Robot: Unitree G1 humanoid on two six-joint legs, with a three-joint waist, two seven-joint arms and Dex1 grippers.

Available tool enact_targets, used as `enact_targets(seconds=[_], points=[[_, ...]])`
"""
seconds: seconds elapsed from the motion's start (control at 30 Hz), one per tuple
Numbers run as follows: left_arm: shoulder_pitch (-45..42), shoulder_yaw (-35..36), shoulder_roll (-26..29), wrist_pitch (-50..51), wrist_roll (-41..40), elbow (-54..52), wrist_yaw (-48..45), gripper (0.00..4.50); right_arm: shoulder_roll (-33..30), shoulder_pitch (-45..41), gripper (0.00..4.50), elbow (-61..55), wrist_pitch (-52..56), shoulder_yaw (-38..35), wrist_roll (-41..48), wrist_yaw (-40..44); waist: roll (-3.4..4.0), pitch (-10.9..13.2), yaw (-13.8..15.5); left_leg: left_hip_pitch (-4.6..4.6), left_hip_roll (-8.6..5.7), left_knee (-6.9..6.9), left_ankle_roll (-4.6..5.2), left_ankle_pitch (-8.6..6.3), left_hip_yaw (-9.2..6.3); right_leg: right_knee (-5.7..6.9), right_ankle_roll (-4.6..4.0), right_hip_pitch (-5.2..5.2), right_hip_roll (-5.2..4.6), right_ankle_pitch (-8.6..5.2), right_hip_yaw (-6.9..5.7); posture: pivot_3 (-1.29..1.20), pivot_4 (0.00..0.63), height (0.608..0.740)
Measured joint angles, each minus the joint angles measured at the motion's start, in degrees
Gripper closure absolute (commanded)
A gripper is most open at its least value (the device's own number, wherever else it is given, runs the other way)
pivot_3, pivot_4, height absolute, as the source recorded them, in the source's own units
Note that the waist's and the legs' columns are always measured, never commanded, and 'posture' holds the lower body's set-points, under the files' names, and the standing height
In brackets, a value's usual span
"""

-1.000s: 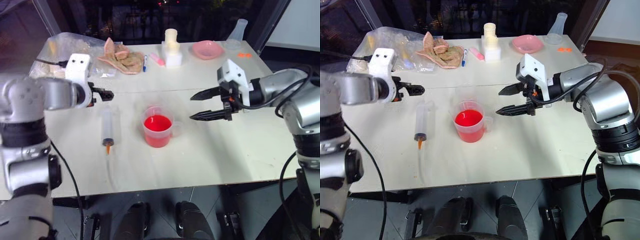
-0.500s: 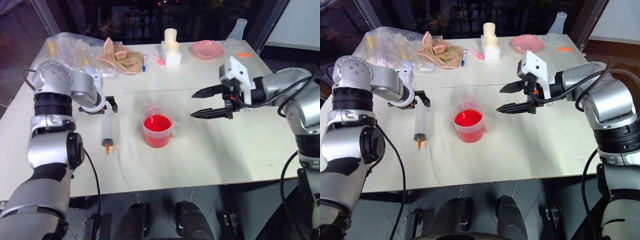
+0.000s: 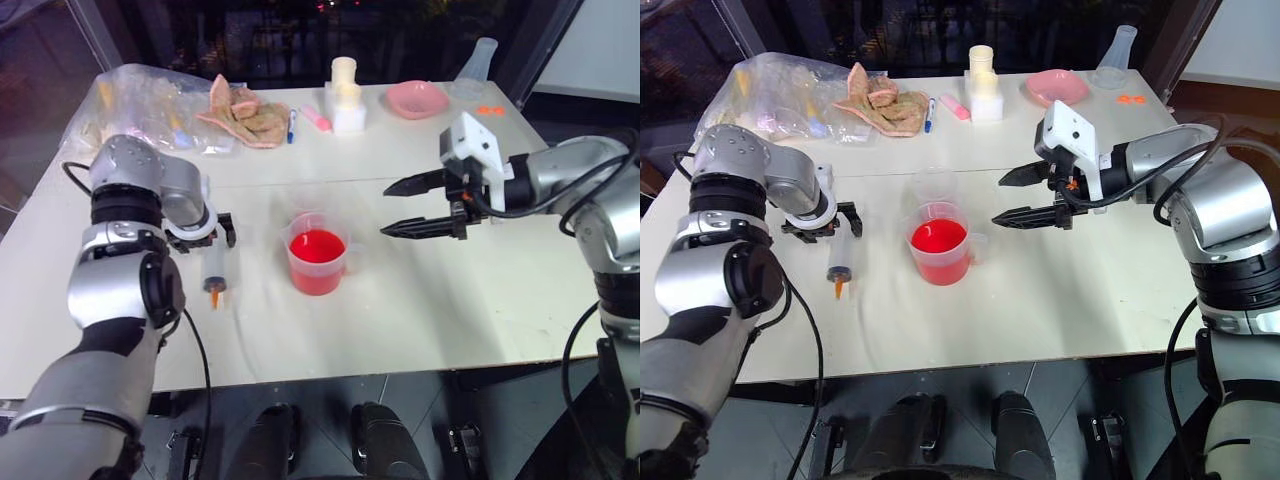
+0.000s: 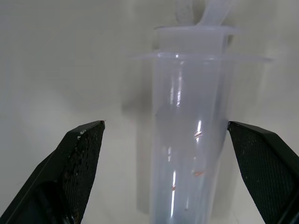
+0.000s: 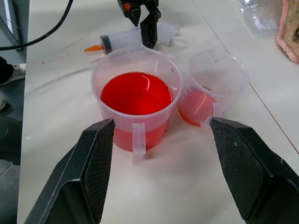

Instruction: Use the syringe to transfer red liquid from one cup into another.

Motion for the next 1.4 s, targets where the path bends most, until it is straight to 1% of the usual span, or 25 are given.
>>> enact_targets(seconds=[0.03, 0.07, 0.27, 0.3, 0.4, 0.47, 0.53, 0.6, 0.67, 0.73, 0.83, 0.9, 0.97, 1.07, 1.13, 1.23, 1.3, 1.4], points=[[0.5, 0.5, -0.4, 0.0, 0.9, -0.8, -0.4, 0.64, -0.2, 0.3, 1.15, -0.2, 0.1, -0.1, 0.0, -0.1, 0.0, 0.0, 0.0, 0.0, 0.0, 0.0, 0.0, 0.0, 0.0, 0.0, 0.0, 0.0, 0.0, 0.0, 0.0, 0.0, 0.15, 0.74], [0.9, 1.1, -0.8, 0.0, 1.9, -1.5, -0.7, 0.83, -0.3, 0.4, 1.15, -0.2, 0.4, -0.2, 0.1, -0.1, 0.0, 0.0, 0.0, 0.0, 0.0, 0.0, 0.0, 0.0, 0.0, 0.0, 0.0, 0.0, 0.0, 0.0, 0.0, 0.0, 0.15, 0.74], [2.1, 5.0, -3.1, 0.0, 8.2, -5.2, -3.6, 2.73, -0.7, 0.6, 1.15, -0.4, 0.6, -0.3, 0.7, -0.7, 0.0, 0.0, -0.1, 0.0, 0.01, 0.0, -0.02, 0.01, 0.0, 0.01, 0.0, -0.01, 0.01, 0.0, 0.0, 0.0, 0.15, 0.74], [2.2, 5.4, -3.2, 0.0, 8.9, -5.5, -4.0, 2.95, -0.7, 0.6, 1.15, -0.4, 0.6, -0.3, 0.9, -0.7, 0.0, 0.0, -0.1, 0.0, 0.01, 0.0, -0.02, 0.01, 0.0, 0.01, 0.0, -0.01, 0.01, 0.0, 0.0, 0.0, 0.15, 0.74], [2.8, 7.5, -3.9, 0.0, 11.2, -7.4, -4.7, 3.0, -0.7, 0.6, 1.15, -0.5, 0.6, -0.3, 1.1, -1.1, 0.0, 0.0, -0.1, 0.0, 0.01, 0.0, -0.02, 0.01, 0.0, 0.01, 0.0, 0.0, 0.0, 0.0, 0.0, 0.0, 0.15, 0.74], [4.0, 9.8, -4.9, 0.0, 12.4, -10.7, -4.9, 3.0, -0.8, 0.6, 1.15, -0.5, 0.6, -0.3, 1.1, -1.2, 0.0, 0.0, -0.1, 0.0, 0.01, 0.0, -0.03, 0.01, 0.01, 0.02, 0.0, 0.0, 0.0, 0.0, 0.0, 0.0, 0.15, 0.74], [6.2, 11.5, -6.1, -0.1, 13.7, -18.0, -6.1, 3.0, -0.8, 0.7, 1.15, -0.5, 0.6, -0.3, 1.2, -1.5, 0.0, 0.0, -0.1, 0.0, 0.02, 0.0, -0.05, 0.02, 0.0, 0.02, 0.0, -0.01, 0.01, 0.0, 0.01, 0.0, 0.15, 0.74], [6.7, 11.2, -5.9, -0.2, 13.8, -24.3, -9.3, 3.0, -0.8, 0.8, 1.15, -0.5, 0.6, -0.4, 1.2, -2.0, -0.07, 0.0, -0.1, -0.06, 0.03, 0.02, -0.07, 0.04, 0.0, 0.03, 0.0, -0.04, 0.01, 0.0, 0.0, 0.0, 0.15, 0.74], [5.3, 10.9, -4.9, -0.3, 13.2, -30.1, -13.9, 3.0, -0.8, 1.3, 1.15, -0.6, 0.9, -1.3, 1.5, -2.7, -0.08, 0.0, 0.0, -0.07, 0.02, 0.02, -0.07, 0.04, 0.0, 0.01, 0.0, -0.04, 0.0, 0.0, 0.0, 0.0, 0.15, 0.74], [3.0, 10.4, -3.4, -1.4, 12.6, -32.7, -18.5, 3.0, -0.8, 1.8, 1.15, -0.7, 1.5, -2.4, 1.9, -3.5, -0.08, 0.0, 0.1, -0.07, 0.01, 0.02, -0.07, 0.04, 0.0, 0.0, 0.0, -0.03, 0.0, 0.0, -0.01, 0.0, 0.15, 0.74], [0.9, 4.0, -0.7, -10.5, 12.8, -34.8, -28.0, 3.0, -0.8, 2.8, 1.15, -1.6, 2.5, -4.4, 2.9, -5.2, -0.07, 0.0, 0.4, -0.07, 0.01, 0.03, -0.07, 0.04, 0.0, -0.01, 0.0, -0.03, -0.01, 0.0, -0.01, 0.0, 0.15, 0.74], [-1.7, 2.2, -0.8, -16.4, 11.1, -35.1, -36.5, 3.0, -0.6, 3.4, 1.15, -1.7, 3.2, -6.1, 3.6, -7.0, -0.07, 0.0, 0.8, -0.07, 0.01, 0.03, -0.07, 0.04, 0.02, -0.07, -0.01, -0.02, -0.01, 0.0, 0.0, 0.0, 0.15, 0.74], [-4.3, 2.9, -2.1, -18.7, 6.9, -35.1, -43.6, 3.0, 0.3, 3.6, 1.15, -2.3, 4.0, -7.5, 4.5, -8.7, -0.07, 0.0, 1.1, -0.08, 0.01, 0.02, -0.06, 0.03, 0.01, -0.09, -0.01, -0.01, -0.01, 0.0, -0.01, 0.0, 0.15, 0.74], [-4.4, 0.2, -2.4, -23.5, 3.8, -37.0, -54.2, 3.0, 1.3, 4.1, 1.15, -4.1, 6.2, -9.9, 6.8, -11.5, -0.05, 0.0, 1.0, -0.07, 0.03, -0.01, -0.05, 0.03, 0.02, -0.09, -0.01, -0.03, 0.0, 0.0, 0.0, 0.0, 0.15, 0.74], [-1.4, -1.1, -4.3, -28.0, 1.7, -40.9, -61.1, 3.0, 2.0, 4.8, 1.15, -5.0, 8.3, -13.3, 9.1, -13.7, -0.01, 0.0, 1.0, -0.05, 0.04, -0.02, -0.05, 0.03, 0.03, -0.08, -0.01, -0.02, 0.0, 0.0, 0.01, 0.0, 0.15, 0.74], [2.8, -2.5, -6.5, -31.1, -1.7, -44.1, -68.3, 3.0, 3.5, 4.8, 1.15, -5.6, 10.9, -16.1, 12.3, -16.2, -0.01, 0.0, 0.8, -0.05, 0.04, 0.01, -0.04, 0.03, 0.04, -0.05, -0.02, -0.02, 0.01, 0.01, 0.03, 0.0, 0.15, 0.74], [8.1, -3.2, -7.3, -33.3, -4.2, -47.6, -73.9, 3.0, 5.5, 4.3, 1.15, -5.5, 13.5, -18.7, 15.1, -19.1, 0.07, 0.0, 0.5, 0.05, 0.05, -0.02, -0.03, 0.03, 0.09, -0.02, -0.02, 0.02, 0.01, 0.01, 0.08, 0.0, 0.15, 0.74], [15.8, -7.5, -7.2, -37.6, -4.0, -50.1, -80.7, 3.0, 6.8, 2.9, 1.15, -5.3, 17.0, -22.4, 19.1, -22.9, 0.07, 0.0, 0.4, 0.05, 0.06, -0.02, -0.03, 0.04, 0.09, -0.01, -0.04, 0.02, 0.03, 0.01, 0.08, 0.0, 0.15, 0.74]])
